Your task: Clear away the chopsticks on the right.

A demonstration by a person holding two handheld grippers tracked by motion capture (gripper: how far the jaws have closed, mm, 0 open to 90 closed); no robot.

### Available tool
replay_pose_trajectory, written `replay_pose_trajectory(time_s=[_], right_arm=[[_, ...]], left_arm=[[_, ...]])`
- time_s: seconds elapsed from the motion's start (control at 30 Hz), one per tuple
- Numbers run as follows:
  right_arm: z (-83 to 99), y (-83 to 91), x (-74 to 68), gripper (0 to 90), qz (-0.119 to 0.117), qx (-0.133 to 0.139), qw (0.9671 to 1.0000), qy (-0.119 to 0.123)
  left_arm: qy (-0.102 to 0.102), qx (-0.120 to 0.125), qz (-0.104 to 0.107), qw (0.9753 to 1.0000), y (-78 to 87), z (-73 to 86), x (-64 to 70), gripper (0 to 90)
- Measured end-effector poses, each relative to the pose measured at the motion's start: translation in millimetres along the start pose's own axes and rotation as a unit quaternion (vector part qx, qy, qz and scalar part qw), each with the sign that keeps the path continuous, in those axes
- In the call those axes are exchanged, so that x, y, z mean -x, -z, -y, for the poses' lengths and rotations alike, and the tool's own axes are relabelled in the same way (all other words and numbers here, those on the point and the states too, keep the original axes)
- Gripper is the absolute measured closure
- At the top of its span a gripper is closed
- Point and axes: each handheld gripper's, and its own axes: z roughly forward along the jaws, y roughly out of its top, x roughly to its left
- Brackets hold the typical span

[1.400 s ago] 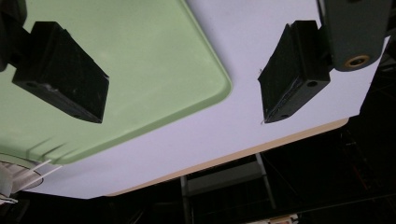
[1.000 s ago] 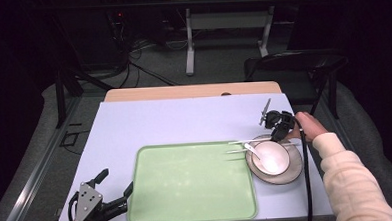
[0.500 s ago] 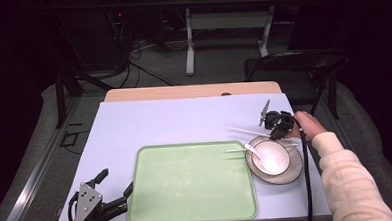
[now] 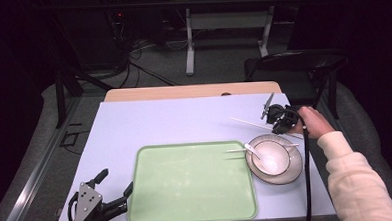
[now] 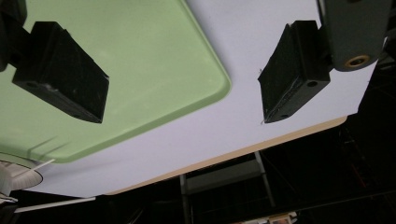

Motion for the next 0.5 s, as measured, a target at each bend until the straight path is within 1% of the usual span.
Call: replay_pose_trajectory(time_s=[0.07,0.17,0.2,0.23,0.3,0.33,0.4,0.5], right_arm=[[-1.9,8.7,-3.0,83.9,0.004,-0.001,1.0,-0.007],[-4.7,19.5,-8.0,83.9,0.009,0.0,0.9995,-0.031],[-6.0,23.5,-9.9,83.9,0.016,-0.002,0.9994,-0.032],[-7.0,26.8,-12.2,84.0,0.018,0.001,0.999,-0.041],[-9.5,36.1,-16.7,84.0,0.026,0.01,0.9984,-0.05],[-10.2,38.4,-18.3,84.0,0.026,0.012,0.9982,-0.052],[-12.7,46.1,-24.8,84.0,0.031,0.013,0.9973,-0.066],[-14.8,54.7,-32.3,84.0,0.031,0.02,0.9955,-0.087]], left_arm=[[-0.001,0.0,0.0,1.0,0.1,-0.1,0.1,15.5],[-0.001,0.001,-0.002,1.0,0.2,0.0,0.2,15.5],[-0.001,0.001,-0.001,1.0,0.2,0.0,0.2,15.5],[-0.002,0.001,-0.001,1.0,0.2,0.0,0.3,15.5],[-0.002,0.0,-0.001,1.0,0.0,0.0,0.2,15.5],[-0.002,0.0,-0.001,1.0,0.0,0.0,0.2,15.5],[-0.002,0.001,-0.001,1.0,0.1,0.0,0.3,15.5],[-0.002,0.001,-0.002,1.0,0.2,0.0,0.4,15.5]])
